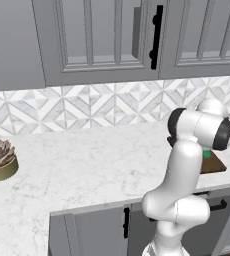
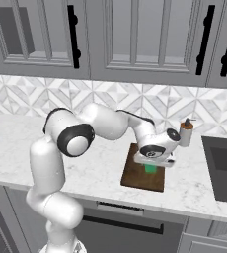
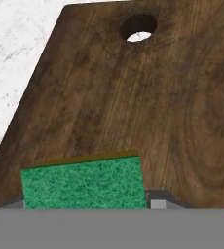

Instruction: Pick up the sponge from the counter and clean the cutting board by briefly scrubbing or pressing down on the cutting board. Once finished, release the sponge.

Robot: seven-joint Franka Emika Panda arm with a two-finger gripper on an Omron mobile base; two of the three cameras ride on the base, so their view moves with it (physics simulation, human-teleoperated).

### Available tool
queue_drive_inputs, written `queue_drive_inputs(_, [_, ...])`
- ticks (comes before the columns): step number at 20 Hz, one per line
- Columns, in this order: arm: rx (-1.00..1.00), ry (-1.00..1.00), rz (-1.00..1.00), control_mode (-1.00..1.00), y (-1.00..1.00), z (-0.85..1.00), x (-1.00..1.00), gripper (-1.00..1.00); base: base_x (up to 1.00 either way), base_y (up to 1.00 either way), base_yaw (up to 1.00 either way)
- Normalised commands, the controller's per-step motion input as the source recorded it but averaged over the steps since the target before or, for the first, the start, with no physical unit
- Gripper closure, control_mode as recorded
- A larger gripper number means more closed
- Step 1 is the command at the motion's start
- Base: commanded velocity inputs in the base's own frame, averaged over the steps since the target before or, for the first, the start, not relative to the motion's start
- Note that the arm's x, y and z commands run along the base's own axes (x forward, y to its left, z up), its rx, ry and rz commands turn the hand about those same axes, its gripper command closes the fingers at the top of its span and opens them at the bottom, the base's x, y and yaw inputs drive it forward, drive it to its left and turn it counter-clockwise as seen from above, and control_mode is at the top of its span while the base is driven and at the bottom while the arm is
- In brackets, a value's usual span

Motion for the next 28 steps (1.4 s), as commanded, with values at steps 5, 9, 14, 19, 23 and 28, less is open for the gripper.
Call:
queue_drive_inputs(5, [0.0, -0.11, 0.0, -1.0, 0.11, -0.3, -1.0, 1.0, 0.0, 0.0, 0.0])
queue_drive_inputs(9, [0.0, -0.01, 0.0, -1.0, 0.01, -0.11, -0.82, 1.0, 0.0, 0.0, 0.0])
queue_drive_inputs(14, [0.05, 0.01, 0.02, -1.0, -0.14, 0.0, -0.09, 1.0, 0.0, 0.0, 0.0])
queue_drive_inputs(19, [0.0, 0.0, 0.01, -1.0, -0.35, 0.0, 0.18, 1.0, 0.0, 0.0, 0.0])
queue_drive_inputs(23, [0.01, 0.0, 0.06, -1.0, -0.56, -0.02, -0.03, 1.0, 0.0, 0.0, 0.0])
queue_drive_inputs(28, [0.02, 0.0, 0.04, -1.0, -0.45, -0.04, -0.02, 1.0, 0.0, 0.0, 0.0])
